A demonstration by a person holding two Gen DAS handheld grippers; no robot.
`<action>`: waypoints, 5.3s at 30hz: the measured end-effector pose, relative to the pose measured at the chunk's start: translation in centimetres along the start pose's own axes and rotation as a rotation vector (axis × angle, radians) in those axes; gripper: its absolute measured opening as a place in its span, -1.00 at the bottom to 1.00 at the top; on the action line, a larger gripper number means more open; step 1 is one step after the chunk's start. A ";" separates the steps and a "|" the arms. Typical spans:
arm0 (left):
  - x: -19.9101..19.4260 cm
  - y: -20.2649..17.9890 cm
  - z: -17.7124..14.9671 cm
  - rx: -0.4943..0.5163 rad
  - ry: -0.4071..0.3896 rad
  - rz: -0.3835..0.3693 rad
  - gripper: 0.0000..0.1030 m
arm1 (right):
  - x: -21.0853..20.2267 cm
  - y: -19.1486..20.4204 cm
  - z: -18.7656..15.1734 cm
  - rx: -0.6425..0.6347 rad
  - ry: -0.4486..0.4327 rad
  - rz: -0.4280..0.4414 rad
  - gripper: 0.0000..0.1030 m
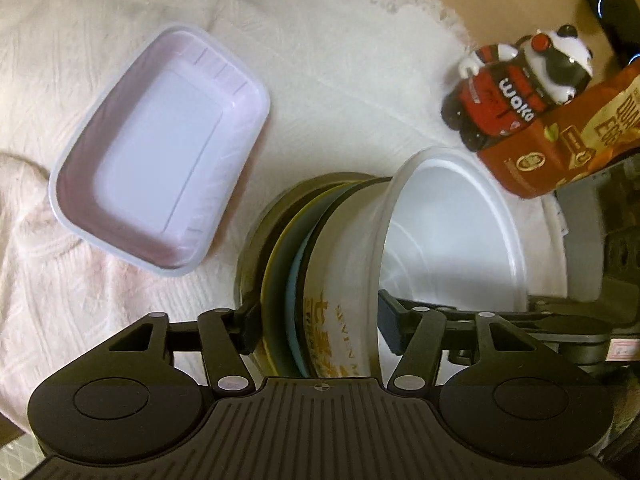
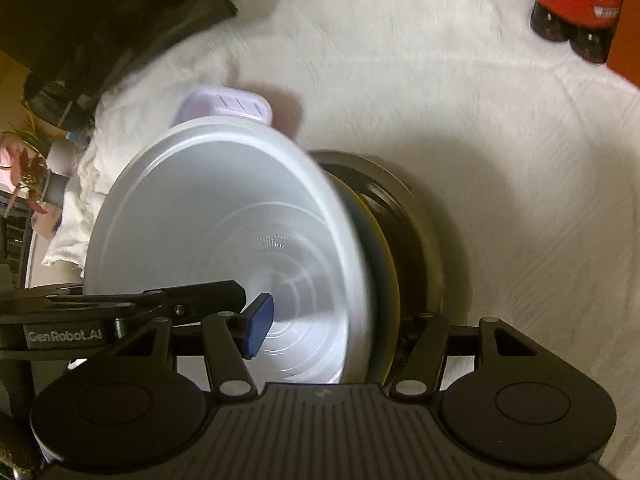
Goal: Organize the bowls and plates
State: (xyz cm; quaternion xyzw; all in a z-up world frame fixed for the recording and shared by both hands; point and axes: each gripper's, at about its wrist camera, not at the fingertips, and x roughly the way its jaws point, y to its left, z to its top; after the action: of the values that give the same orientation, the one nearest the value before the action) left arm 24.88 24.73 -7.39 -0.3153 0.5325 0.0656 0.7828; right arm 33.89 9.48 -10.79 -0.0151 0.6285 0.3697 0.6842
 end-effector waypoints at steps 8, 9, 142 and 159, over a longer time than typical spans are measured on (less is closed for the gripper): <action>0.7 0.9 0.6 -0.035 0.025 -0.010 -0.22 | -1.4 -0.5 -0.1 -0.030 -0.006 -0.040 0.13; 0.7 1.0 0.7 -0.037 0.026 -0.013 -0.23 | -1.7 -0.8 -0.1 -0.021 -0.009 -0.034 0.10; -3.4 20.7 2.5 -0.038 -0.080 0.024 -0.56 | 12.6 20.7 2.5 -0.157 -0.033 -0.231 -0.23; -3.9 20.3 2.4 0.017 -0.127 0.018 -0.58 | 13.3 19.8 -0.1 -0.098 -0.108 -0.178 -0.35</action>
State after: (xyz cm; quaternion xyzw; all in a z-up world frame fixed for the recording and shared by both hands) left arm 16.25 43.09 -12.00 -0.2989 0.4851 0.0879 0.8171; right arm 22.58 30.24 -13.60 -0.0845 0.5681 0.3380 0.7456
